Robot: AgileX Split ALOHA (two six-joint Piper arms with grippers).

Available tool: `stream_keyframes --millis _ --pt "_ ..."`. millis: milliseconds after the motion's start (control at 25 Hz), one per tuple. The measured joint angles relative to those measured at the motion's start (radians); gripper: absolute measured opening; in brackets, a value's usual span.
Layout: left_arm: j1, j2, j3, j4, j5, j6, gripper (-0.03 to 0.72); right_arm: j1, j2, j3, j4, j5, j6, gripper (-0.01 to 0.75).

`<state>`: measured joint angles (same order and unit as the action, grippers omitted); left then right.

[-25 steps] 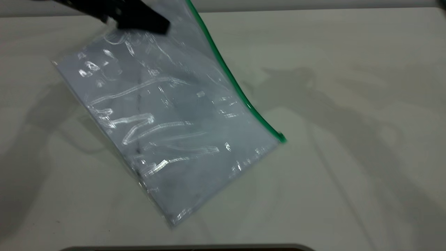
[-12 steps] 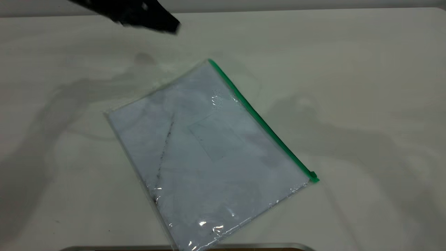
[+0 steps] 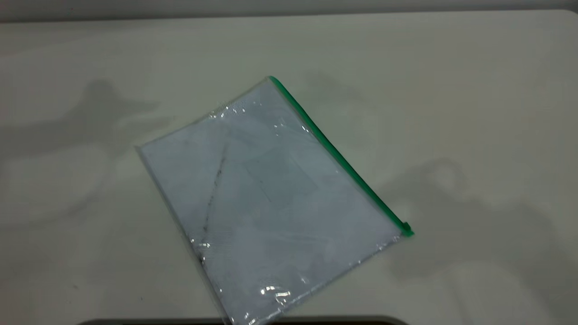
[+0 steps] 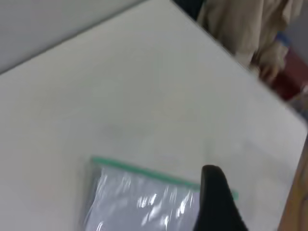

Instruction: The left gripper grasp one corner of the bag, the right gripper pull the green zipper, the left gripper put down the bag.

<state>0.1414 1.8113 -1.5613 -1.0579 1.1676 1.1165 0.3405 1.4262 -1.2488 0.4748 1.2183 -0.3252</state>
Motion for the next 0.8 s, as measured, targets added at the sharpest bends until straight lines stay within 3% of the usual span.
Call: stream_keyframes --millis 160,360,560,800 --pt "0.000 -0.186 0.000 0.257 0.000 -0.132 0.518 0.000 -0.110 0.000 -0.102 0.008 0.135 0.529" --pt "0.000 -0.364 0.000 0.519 0.000 -0.437 0.518 0.000 -0.286 0.062 -0.239 0.016 0.238 0.529" --pt "0.000 -0.504 0.017 0.750 0.000 -0.724 0.518 0.000 -0.447 0.256 -0.377 0.016 0.310 0.529" --pt "0.000 -0.667 0.241 0.791 0.000 -0.794 0.518 0.000 -0.609 0.582 -0.436 0.016 0.332 0.529"
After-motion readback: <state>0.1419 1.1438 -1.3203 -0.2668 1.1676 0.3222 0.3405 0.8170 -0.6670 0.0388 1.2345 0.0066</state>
